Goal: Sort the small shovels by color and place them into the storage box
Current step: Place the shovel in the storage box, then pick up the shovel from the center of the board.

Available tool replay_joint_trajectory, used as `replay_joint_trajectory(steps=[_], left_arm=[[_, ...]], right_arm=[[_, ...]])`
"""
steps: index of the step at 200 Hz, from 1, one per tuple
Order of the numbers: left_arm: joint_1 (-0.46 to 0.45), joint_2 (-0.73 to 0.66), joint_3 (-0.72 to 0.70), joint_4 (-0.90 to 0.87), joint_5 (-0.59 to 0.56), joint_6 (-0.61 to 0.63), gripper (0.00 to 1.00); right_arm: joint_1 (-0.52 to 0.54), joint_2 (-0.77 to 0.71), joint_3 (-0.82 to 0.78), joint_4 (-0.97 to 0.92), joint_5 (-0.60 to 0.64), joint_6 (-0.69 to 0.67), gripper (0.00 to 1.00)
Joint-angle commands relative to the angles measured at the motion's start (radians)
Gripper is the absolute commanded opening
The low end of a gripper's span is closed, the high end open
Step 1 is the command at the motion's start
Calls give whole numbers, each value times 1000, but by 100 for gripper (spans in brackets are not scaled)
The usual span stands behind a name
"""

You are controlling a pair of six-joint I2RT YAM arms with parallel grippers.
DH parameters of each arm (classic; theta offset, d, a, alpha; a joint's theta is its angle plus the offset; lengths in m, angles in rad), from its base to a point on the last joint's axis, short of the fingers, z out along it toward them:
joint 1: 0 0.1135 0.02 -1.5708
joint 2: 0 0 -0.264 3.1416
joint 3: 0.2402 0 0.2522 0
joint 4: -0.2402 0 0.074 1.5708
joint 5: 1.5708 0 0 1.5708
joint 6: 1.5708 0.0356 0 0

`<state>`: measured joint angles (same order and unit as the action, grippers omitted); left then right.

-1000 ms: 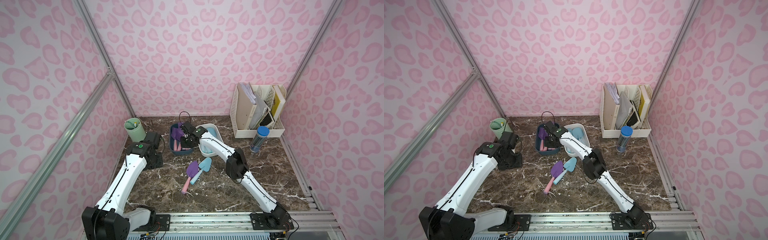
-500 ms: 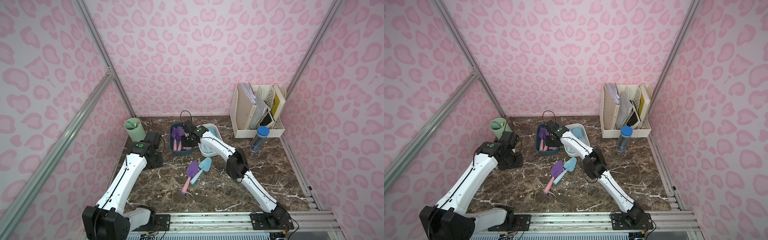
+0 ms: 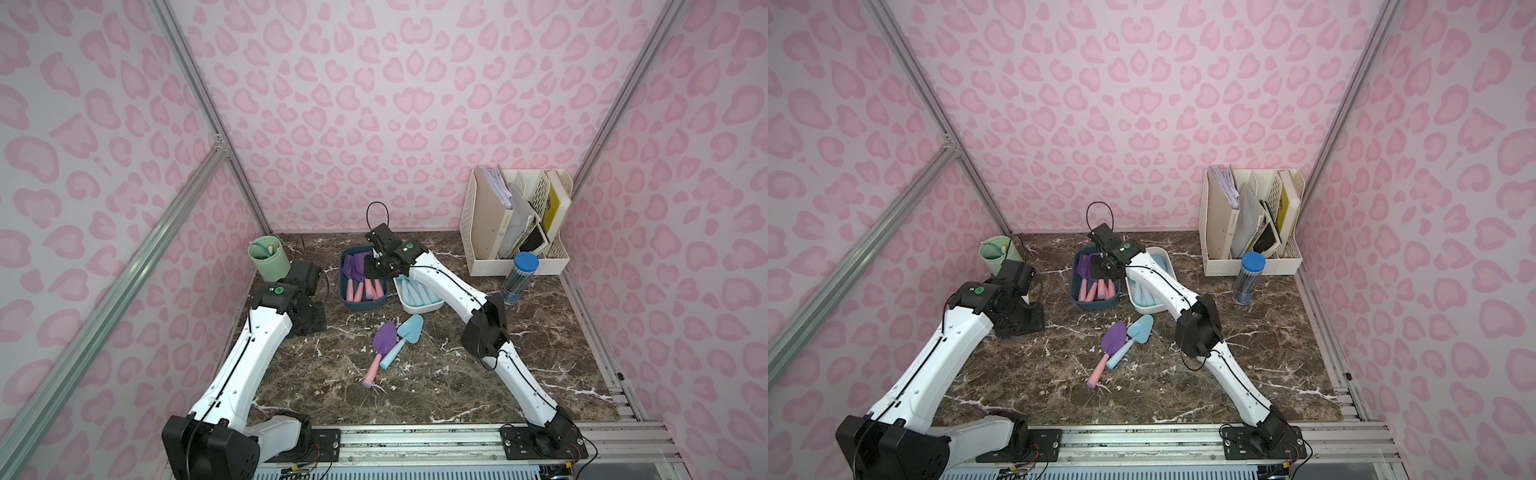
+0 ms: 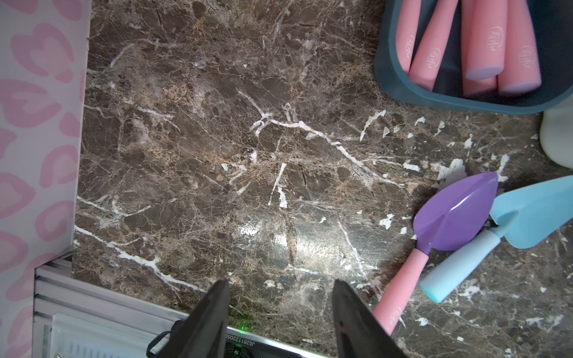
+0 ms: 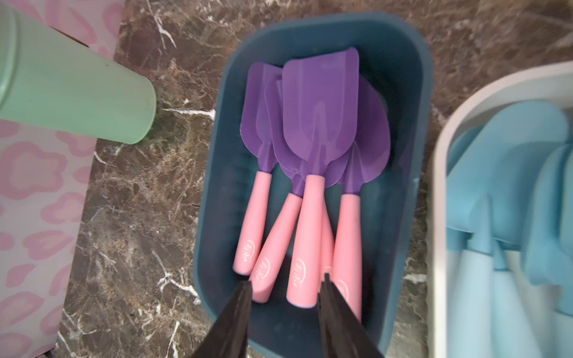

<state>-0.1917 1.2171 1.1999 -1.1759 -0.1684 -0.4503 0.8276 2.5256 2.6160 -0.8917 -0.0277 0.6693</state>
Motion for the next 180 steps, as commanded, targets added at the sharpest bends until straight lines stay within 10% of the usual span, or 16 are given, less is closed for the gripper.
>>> replay_joint_trajectory(steps=[1,87,180], left_arm=[[1,-8,9,-32,47,2,58],[-203,-23,-5,-45,57,-18,54],[-524,101,-40,38,59,-155,51]], right_arm=[[10,-80,-44,14,39,-30,43],[-4,-543,-568,155,95,-34,42],[-244,-1074,-1227,286,104,-17,43]])
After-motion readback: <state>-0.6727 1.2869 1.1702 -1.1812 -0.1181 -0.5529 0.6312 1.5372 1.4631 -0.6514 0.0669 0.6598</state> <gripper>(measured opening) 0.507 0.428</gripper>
